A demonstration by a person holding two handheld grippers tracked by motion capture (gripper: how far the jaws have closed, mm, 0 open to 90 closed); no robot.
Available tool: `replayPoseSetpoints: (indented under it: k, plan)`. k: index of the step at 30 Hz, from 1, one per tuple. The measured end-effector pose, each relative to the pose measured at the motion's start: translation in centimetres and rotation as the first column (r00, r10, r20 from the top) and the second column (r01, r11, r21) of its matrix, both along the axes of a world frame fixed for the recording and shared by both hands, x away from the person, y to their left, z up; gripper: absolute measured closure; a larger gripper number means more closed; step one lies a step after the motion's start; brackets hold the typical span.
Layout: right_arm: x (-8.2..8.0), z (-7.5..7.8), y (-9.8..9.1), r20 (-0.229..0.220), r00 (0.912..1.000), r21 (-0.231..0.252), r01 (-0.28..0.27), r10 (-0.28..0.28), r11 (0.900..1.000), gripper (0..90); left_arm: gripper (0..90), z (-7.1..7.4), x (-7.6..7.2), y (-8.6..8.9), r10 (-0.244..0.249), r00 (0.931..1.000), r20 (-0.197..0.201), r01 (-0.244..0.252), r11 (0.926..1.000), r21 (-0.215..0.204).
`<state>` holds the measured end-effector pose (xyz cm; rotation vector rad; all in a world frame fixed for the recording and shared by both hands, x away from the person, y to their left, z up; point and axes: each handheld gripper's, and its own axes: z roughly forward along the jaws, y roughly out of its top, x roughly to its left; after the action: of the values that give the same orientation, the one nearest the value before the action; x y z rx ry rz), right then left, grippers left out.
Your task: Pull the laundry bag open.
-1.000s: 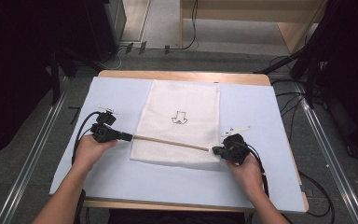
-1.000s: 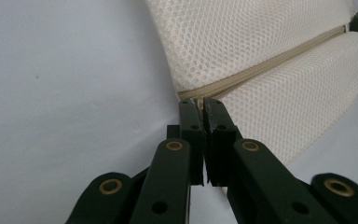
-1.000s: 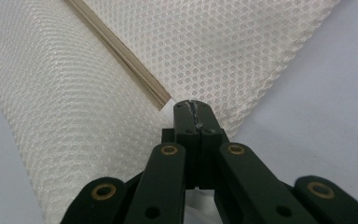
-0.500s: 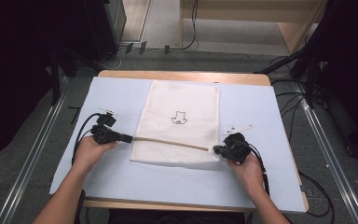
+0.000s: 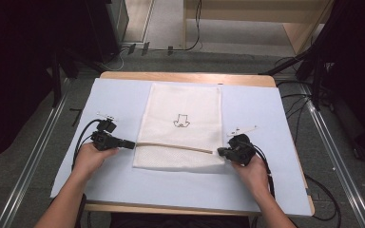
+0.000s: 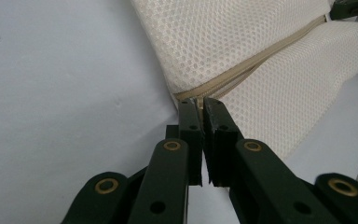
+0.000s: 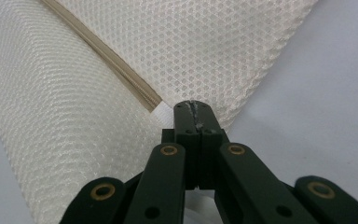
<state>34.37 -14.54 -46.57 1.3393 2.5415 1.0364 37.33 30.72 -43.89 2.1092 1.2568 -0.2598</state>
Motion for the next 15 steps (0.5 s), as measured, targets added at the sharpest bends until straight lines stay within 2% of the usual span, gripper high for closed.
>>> replayPoseSetpoints:
  k: [7, 11, 13, 15]
  plan:
    - [0.13, -0.01, 0.00, 0.003, 1.0000, 0.001, -0.001, 0.001, 1.0000, 90.0, 87.2, -0.19, -0.77, 0.14, -0.015, 0.9998, -0.009, 0.015, 0.9998, -0.012]
    - [0.17, 0.00, 0.01, 0.001, 1.0000, 0.004, 0.002, -0.002, 1.0000, 90.0, 81.4, -0.09, -0.68, 0.26, -0.010, 0.9998, 0.017, 0.010, 0.9998, -0.017]
    - [0.16, 0.02, 0.00, 0.001, 1.0000, 0.004, 0.003, -0.003, 1.0000, 90.0, 77.9, 0.11, -0.74, 0.33, -0.004, 0.9990, 0.043, 0.005, 0.9998, -0.018]
    - [0.20, 0.02, -0.04, 0.001, 1.0000, 0.005, -0.001, 0.001, 1.0000, 90.0, 74.8, 0.27, -0.75, 0.43, 0.008, 0.9984, 0.056, -0.006, 0.9994, -0.034]
